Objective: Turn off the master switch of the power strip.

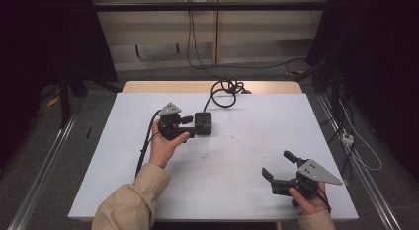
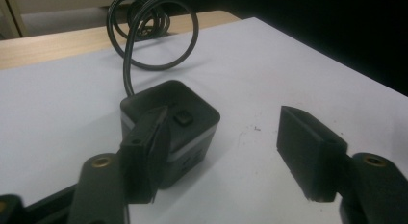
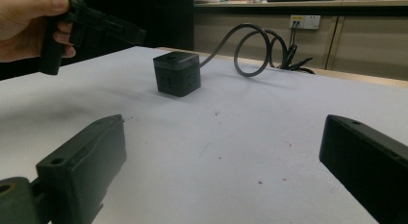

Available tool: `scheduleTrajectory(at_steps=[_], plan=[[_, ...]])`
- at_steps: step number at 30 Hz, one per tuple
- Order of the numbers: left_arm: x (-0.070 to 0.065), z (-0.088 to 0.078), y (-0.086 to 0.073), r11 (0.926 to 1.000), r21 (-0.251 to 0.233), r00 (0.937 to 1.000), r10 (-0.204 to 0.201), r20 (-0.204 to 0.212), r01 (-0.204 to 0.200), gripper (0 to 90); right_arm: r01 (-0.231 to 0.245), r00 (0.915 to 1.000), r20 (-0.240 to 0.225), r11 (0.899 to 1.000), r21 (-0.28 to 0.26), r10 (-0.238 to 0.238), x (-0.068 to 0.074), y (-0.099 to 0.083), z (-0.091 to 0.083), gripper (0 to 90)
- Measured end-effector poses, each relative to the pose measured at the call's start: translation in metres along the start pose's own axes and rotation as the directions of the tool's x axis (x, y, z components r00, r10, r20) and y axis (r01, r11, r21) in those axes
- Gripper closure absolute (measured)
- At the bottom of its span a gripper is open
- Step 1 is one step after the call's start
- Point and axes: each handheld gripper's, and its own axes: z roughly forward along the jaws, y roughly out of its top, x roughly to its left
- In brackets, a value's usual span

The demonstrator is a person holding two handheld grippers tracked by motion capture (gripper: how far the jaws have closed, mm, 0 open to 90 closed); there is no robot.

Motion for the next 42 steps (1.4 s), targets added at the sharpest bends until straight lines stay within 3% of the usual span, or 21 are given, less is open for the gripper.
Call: scheduleTrajectory(at_steps=[19,25,42], plan=[[0.001,-0.029,-0.029,0.9998,0.013,0.9998,0.017,0.007,-0.017,21.4,0.001,1.0,-0.004,1.0,0.005,-0.001,0.001,0.0,0.0,2.0],[0.006,-0.039,-0.04,0.9998,0.016,0.9998,0.011,-0.015,-0.011,18.9,0.002,1.0,-0.005,1.0,0.004,-0.002,0.002,0.001,0.0,2.0],[0.007,-0.07,-0.057,0.9998,-0.013,0.9996,0.016,-0.025,-0.016,14.1,0.005,1.0,-0.007,1.0,0.007,-0.005,0.003,0.001,0.0,2.0]])
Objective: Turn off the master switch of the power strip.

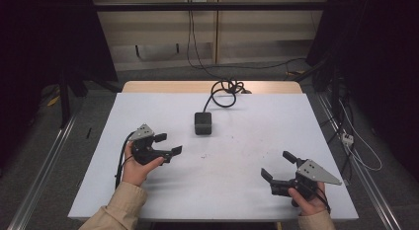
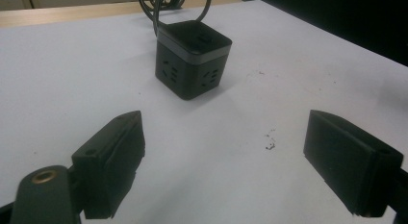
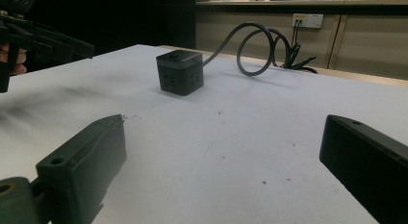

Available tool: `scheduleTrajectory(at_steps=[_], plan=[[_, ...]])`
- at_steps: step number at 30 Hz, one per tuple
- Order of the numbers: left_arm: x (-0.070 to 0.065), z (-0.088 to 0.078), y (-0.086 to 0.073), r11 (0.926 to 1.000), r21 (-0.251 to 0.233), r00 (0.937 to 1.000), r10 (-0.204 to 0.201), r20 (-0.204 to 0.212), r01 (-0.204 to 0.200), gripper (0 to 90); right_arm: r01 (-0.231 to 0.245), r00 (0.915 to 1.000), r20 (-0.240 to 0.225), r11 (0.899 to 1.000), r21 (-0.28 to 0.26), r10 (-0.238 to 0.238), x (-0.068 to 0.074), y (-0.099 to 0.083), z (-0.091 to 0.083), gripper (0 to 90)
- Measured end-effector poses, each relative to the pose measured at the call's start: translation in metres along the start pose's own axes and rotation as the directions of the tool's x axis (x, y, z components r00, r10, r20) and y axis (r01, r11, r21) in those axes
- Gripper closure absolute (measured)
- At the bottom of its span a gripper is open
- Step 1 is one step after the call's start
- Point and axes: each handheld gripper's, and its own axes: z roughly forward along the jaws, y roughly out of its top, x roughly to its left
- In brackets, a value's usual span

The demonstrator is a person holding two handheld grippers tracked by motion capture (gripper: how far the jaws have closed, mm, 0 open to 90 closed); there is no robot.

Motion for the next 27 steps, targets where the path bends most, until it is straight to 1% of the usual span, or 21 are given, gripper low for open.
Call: scheduleTrajectory(at_steps=[5,13,14,17,19,21,27], plan=[[-0.001,-0.009,-0.003,1.0,-0.003,1.0,0.007,-0.001,-0.007,13.8,0.001,1.0,0.001,1.0,-0.001,-0.001,0.0,0.0,0.0,2.0],[0.002,-0.026,-0.011,0.9999,-0.015,1.0,-0.004,-0.009,0.004,12.4,0.003,1.0,-0.002,1.0,0.001,-0.003,0.001,0.0,0.0,2.0],[0.002,-0.027,-0.012,0.9999,-0.014,1.0,-0.005,-0.006,0.005,12.2,0.003,1.0,-0.002,1.0,0.002,-0.003,0.001,0.0,0.0,2.0],[0.003,-0.031,-0.016,1.0,-0.009,0.9999,-0.002,-0.014,0.002,11.7,0.005,1.0,-0.002,1.0,0.001,-0.005,0.001,0.0,0.001,2.0],[0.003,-0.033,-0.019,0.9999,-0.011,0.9999,-0.008,-0.015,0.008,11.5,0.006,1.0,-0.002,1.0,0.001,-0.006,0.001,0.0,0.001,2.0],[0.003,-0.036,-0.02,1.0,-0.002,0.9999,-0.002,-0.017,0.002,10.9,0.005,1.0,-0.003,1.0,0.001,-0.005,0.001,0.0,0.001,2.0],[0.004,-0.046,-0.026,0.9999,-0.009,0.9997,-0.004,-0.025,0.004,10.8,0.005,1.0,-0.003,1.0,-0.001,-0.005,0.001,0.0,0.001,2.0]])
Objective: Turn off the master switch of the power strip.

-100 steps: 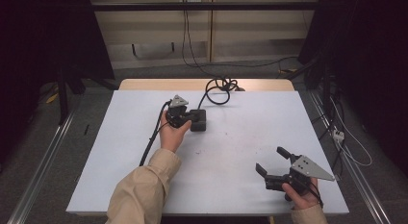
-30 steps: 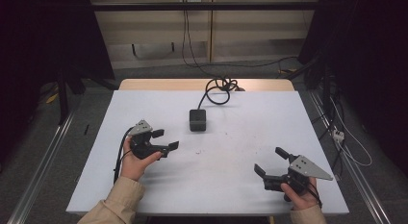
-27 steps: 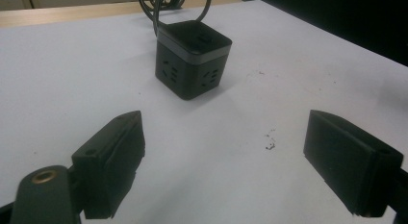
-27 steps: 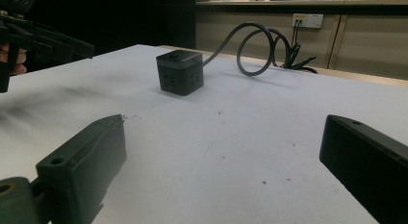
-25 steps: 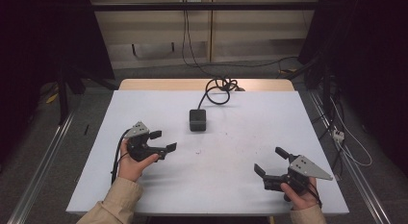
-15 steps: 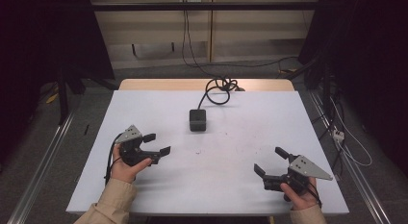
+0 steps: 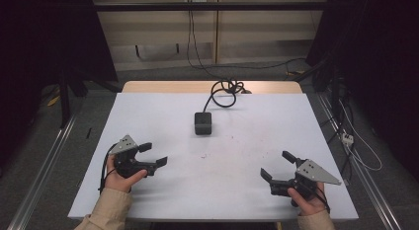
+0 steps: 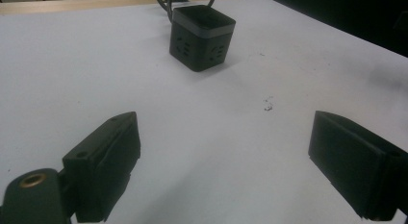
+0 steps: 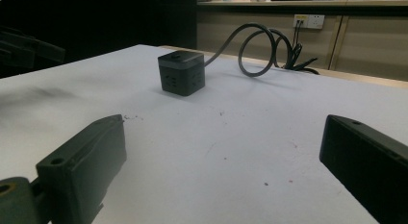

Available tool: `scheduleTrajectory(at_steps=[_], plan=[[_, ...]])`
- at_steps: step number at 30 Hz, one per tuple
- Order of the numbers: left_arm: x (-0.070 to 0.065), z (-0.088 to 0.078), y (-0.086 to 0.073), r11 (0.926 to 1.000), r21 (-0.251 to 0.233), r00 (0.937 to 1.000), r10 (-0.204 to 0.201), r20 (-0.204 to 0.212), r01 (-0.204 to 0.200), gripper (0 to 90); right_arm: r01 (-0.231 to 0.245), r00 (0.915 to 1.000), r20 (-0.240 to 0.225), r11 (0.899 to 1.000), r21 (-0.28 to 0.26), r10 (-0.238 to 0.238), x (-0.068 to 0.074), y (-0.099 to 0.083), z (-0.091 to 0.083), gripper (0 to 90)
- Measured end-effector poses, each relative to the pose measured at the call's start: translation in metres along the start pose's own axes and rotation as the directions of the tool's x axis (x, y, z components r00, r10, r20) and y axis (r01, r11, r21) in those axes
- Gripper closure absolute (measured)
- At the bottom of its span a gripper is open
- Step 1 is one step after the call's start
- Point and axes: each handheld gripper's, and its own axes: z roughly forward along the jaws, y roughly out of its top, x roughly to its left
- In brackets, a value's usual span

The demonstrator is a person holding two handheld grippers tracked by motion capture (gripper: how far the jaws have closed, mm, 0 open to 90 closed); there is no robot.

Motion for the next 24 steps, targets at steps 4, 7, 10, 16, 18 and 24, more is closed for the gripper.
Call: scheduleTrajectory(at_steps=[4,7,10,16,18,24], plan=[[0.002,-0.005,-0.003,1.0,-0.003,1.0,-0.002,-0.007,0.002,10.7,-0.001,1.0,-0.001,1.0,0.0,0.001,0.0,0.0,0.0,2.0],[0.003,-0.008,-0.005,1.0,0.001,0.9999,-0.003,-0.014,0.003,10.7,-0.001,1.0,0.0,1.0,0.001,0.001,0.0,0.0,0.0,2.0],[0.003,-0.01,-0.007,1.0,0.003,0.9999,-0.006,-0.014,0.006,10.7,-0.001,1.0,0.0,1.0,0.0,0.001,0.0,0.0,0.0,2.0],[0.004,-0.014,-0.01,1.0,-0.002,0.9998,-0.001,-0.021,0.001,10.5,0.001,1.0,0.0,1.0,0.002,-0.001,0.0,0.0,0.0,2.0],[0.003,-0.015,-0.011,1.0,-0.002,0.9997,-0.003,-0.023,0.003,10.5,0.001,1.0,0.0,1.0,0.002,-0.001,0.0,0.0,0.0,2.0],[0.003,-0.018,-0.014,1.0,-0.006,0.9997,-0.002,-0.024,0.002,10.5,0.001,1.0,0.0,1.0,0.003,-0.001,0.0,0.0,0.001,2.0]])
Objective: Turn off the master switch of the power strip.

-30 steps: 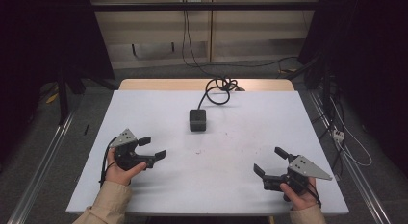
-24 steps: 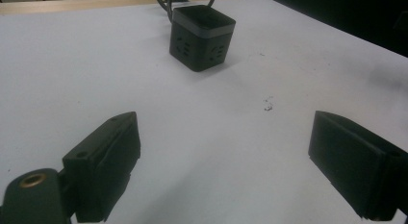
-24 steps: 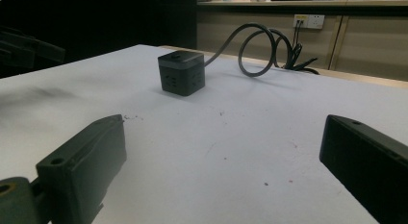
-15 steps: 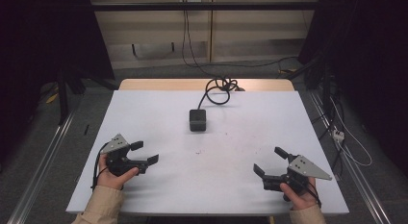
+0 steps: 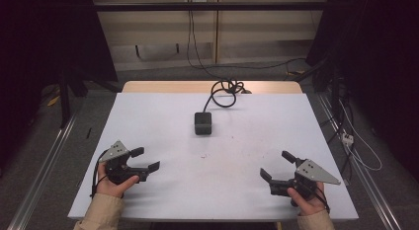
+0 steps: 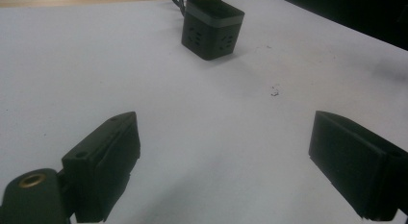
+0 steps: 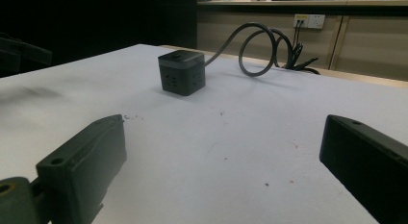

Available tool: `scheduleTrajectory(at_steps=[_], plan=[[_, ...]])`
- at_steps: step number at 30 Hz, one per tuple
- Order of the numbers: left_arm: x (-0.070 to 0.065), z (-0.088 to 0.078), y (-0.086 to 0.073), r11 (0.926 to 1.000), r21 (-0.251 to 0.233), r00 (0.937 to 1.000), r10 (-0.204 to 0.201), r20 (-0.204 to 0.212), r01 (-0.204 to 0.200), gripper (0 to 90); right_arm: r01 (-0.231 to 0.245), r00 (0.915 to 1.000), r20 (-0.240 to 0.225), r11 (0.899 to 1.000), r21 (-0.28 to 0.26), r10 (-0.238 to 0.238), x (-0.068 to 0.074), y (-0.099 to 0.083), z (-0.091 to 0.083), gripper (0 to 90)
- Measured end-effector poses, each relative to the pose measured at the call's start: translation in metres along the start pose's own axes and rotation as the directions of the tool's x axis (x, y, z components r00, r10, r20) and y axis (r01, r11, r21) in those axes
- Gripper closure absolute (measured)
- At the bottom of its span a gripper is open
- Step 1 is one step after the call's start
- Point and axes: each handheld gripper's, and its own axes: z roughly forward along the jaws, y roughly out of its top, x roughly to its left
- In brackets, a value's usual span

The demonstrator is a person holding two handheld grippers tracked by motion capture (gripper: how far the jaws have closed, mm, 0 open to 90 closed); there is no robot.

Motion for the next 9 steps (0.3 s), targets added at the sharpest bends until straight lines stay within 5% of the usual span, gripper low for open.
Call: scheduleTrajectory(at_steps=[9], plan=[[0.0014,-0.0008,-0.0012,1.0,0.0,1.0,-0.004,-0.008,0.004,9.4,0.001,1.0,0.002,1.0,0.004,-0.001,-0.0006,-0.0004,0.0014,2.0]])
